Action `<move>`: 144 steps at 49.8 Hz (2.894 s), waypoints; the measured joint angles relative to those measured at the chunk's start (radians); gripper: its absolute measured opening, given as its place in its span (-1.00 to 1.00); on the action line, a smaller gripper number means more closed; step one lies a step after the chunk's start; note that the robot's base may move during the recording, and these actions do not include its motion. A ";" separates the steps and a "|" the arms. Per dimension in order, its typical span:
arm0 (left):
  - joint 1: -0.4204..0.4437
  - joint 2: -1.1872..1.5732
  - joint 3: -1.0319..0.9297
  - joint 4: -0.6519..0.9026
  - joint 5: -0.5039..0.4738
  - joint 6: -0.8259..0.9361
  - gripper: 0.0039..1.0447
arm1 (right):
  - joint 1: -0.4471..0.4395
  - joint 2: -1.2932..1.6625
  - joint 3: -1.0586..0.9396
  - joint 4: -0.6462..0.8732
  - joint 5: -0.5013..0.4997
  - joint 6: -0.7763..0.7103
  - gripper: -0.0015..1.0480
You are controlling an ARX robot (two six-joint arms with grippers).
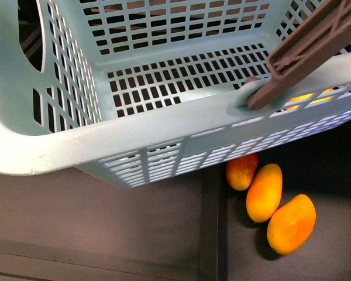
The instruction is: Pick lemon and mango into basket
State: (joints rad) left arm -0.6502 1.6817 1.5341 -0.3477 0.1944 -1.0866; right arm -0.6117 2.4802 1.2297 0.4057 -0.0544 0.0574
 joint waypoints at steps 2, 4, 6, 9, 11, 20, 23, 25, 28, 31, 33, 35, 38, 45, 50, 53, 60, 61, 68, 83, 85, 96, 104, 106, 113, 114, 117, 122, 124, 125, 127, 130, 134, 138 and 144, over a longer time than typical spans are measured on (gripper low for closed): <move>0.000 0.000 0.000 0.000 0.000 0.000 -0.91 | 0.000 0.000 0.007 -0.007 -0.010 0.009 0.83; 0.000 0.000 0.000 0.000 -0.001 0.000 -0.91 | 0.000 0.000 0.011 -0.010 -0.013 0.012 0.83; 0.000 0.000 0.000 0.000 -0.001 0.000 -0.91 | 0.000 0.000 0.014 -0.013 -0.014 0.014 0.83; 0.000 0.000 0.000 0.000 -0.001 0.000 -0.91 | 0.000 0.000 0.020 -0.019 -0.013 0.014 0.83; 0.000 0.000 0.000 0.000 -0.001 0.000 -0.91 | 0.000 0.000 0.025 -0.024 -0.013 0.015 0.83; 0.000 0.000 0.000 0.000 0.000 0.000 -0.91 | 0.000 0.000 0.055 -0.041 -0.018 0.026 0.83; 0.000 0.000 0.000 0.000 0.000 0.000 -0.91 | -0.002 0.000 0.062 -0.048 -0.021 0.029 0.83; 0.000 0.000 0.000 0.000 0.000 0.000 -0.91 | -0.002 0.000 0.065 -0.051 -0.022 0.029 0.83; 0.000 0.000 0.000 0.000 0.000 0.000 -0.91 | -0.003 0.000 0.071 -0.056 -0.021 0.028 0.83; 0.000 0.000 0.000 0.000 0.000 0.000 -0.91 | -0.004 0.000 0.080 -0.066 -0.021 0.026 0.83; 0.000 0.000 0.000 0.000 0.000 0.000 -0.91 | -0.005 0.000 0.092 -0.077 -0.019 0.018 0.83; 0.000 0.000 0.000 0.000 0.000 0.000 -0.91 | -0.005 0.000 0.101 -0.085 -0.016 0.006 0.83; 0.000 0.000 0.000 0.000 -0.001 0.000 -0.91 | -0.005 0.001 0.117 -0.096 -0.002 -0.028 0.83; 0.000 0.000 0.000 0.000 0.000 0.000 -0.91 | -0.002 0.025 0.159 -0.130 0.002 -0.090 0.83; 0.000 0.000 0.000 0.000 0.000 0.000 -0.91 | 0.004 0.046 0.182 -0.153 0.002 -0.113 0.83; 0.000 0.000 0.000 0.000 0.000 0.000 -0.91 | 0.006 0.060 0.193 -0.154 0.002 -0.118 0.83; 0.000 0.000 0.000 0.000 0.000 0.000 -0.91 | 0.008 0.081 0.225 -0.163 0.006 -0.135 0.83; 0.000 0.000 0.000 0.000 0.000 0.000 -0.91 | 0.008 0.085 0.231 -0.165 0.008 -0.137 0.83; 0.000 0.000 0.000 0.000 -0.002 0.000 -0.91 | 0.007 0.114 0.267 -0.169 0.009 -0.146 0.83; 0.000 0.000 0.000 0.000 0.000 0.000 -0.91 | 0.010 0.198 0.299 -0.172 0.007 -0.148 0.83; 0.000 0.000 0.000 0.000 0.000 0.000 -0.91 | 0.010 0.203 0.299 -0.172 0.005 -0.148 0.83; 0.000 0.000 0.000 0.000 0.000 0.000 -0.91 | 0.010 0.197 0.281 -0.160 -0.019 -0.148 0.24; 0.000 0.000 0.000 0.000 0.000 0.000 -0.91 | 0.009 0.131 0.182 -0.125 -0.088 -0.149 0.20; 0.000 0.000 0.000 0.000 0.000 0.000 -0.91 | 0.009 0.091 0.138 -0.110 -0.115 -0.153 0.20; 0.000 0.000 0.000 0.000 0.000 0.000 -0.91 | 0.014 -0.087 -0.022 -0.056 -0.240 -0.156 0.19; 0.000 0.000 0.000 0.000 -0.001 0.000 -0.91 | 0.015 -0.105 -0.035 -0.052 -0.251 -0.156 0.19; 0.000 0.000 0.000 0.000 0.000 0.000 -0.91 | 0.022 -0.175 -0.093 -0.039 -0.299 -0.156 0.19; 0.000 0.000 0.000 0.000 0.000 0.000 -0.91 | 0.045 -0.333 -0.211 -0.023 -0.408 -0.158 0.19; 0.000 0.000 0.000 0.000 0.000 0.000 -0.91 | 0.052 -0.374 -0.239 -0.021 -0.434 -0.158 0.19; 0.000 0.000 0.000 0.000 0.000 0.000 -0.91 | 0.060 -0.416 -0.267 -0.020 -0.458 -0.158 0.19; 0.000 0.000 0.000 0.000 0.000 0.000 -0.91 | 0.067 -0.457 -0.294 -0.020 -0.480 -0.158 0.19; 0.000 0.000 0.000 0.000 0.000 0.000 -0.91 | 0.083 -0.537 -0.344 -0.019 -0.518 -0.157 0.19; 0.000 0.000 0.000 0.000 0.000 0.000 -0.91 | 0.117 -0.715 -0.440 -0.023 -0.607 -0.149 0.19; 0.000 0.000 0.000 0.000 -0.003 0.001 -0.91 | 0.143 -0.868 -0.501 -0.033 -0.680 -0.120 0.19; 0.000 0.000 0.000 0.000 -0.003 0.000 -0.91 | 0.178 -1.057 -0.539 -0.056 -0.731 -0.055 0.19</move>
State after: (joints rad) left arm -0.6502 1.6817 1.5341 -0.3477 0.1917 -1.0863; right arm -0.4335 1.4231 0.6903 0.3492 -0.7849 0.0025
